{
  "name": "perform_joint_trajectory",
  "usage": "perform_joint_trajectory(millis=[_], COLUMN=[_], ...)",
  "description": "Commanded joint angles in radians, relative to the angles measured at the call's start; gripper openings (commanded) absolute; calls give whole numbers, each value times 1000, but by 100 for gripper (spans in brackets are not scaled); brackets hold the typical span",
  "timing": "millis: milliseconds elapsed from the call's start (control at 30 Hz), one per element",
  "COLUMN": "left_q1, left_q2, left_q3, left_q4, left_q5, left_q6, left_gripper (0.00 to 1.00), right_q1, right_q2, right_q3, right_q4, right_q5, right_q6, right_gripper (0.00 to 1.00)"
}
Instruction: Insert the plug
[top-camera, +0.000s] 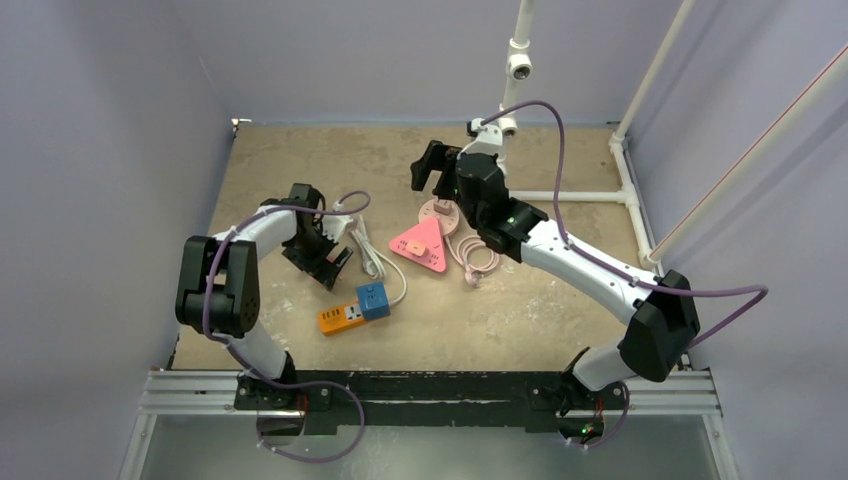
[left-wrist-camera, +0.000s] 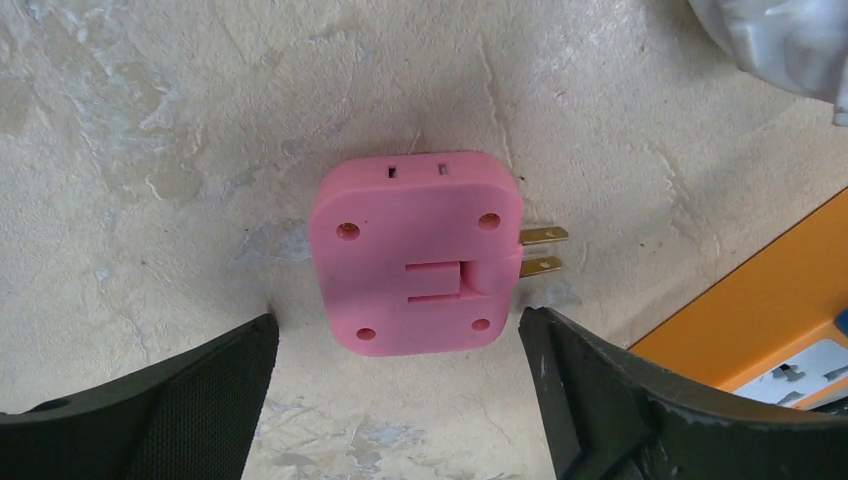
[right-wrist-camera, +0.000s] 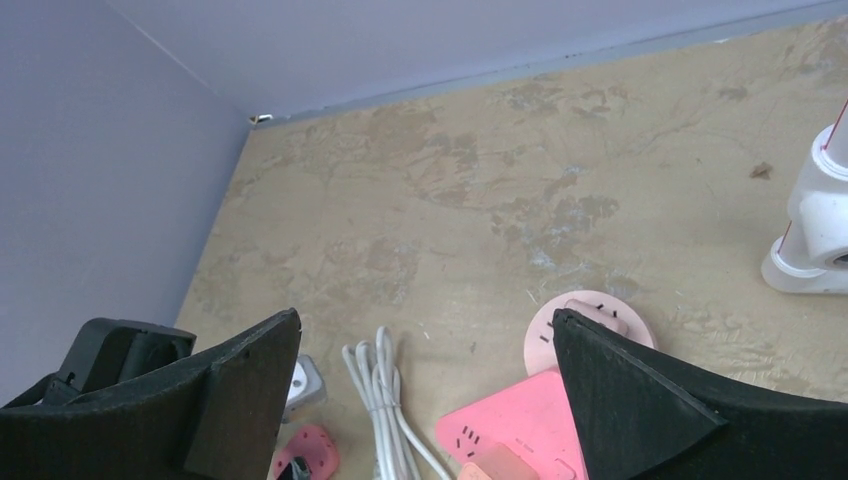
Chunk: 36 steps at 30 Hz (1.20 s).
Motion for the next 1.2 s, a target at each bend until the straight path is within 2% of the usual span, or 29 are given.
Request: perform_joint_trajectory(millis=[0,133,233,400,533,700,933,1167], left_q1=[8,8,8,8,8,8,8,6], left_q2=[12,-31,-52,-51,-89,-253,-387,-503], left_q3=[-37,-46,-56,-64,-59,6,220,280], left_q4=[38,89,96,75,65,-4,-125,-133], left_q5=[59,136,204,271,309,379,483,534], left_q6=[41,119,195,298,346,487,662,790], left_gripper=[87,65,52,41,37,37,36,35], right_q1=[7,13,22,38,50,54,53,53], right_q2=[-11,-1,8,22,37,49,49,40], right_q3=[51,63,71,81,93,128,147,141], right_q4=[-27,-49,-64,-76,-81,-61,72,149], right_q5=[12,11,10,-1,-27,-112,-393,-637], right_q6=[18,27,32,41,45,19,-62,-127], right_gripper=[97,93,90,86,85,88,88,82])
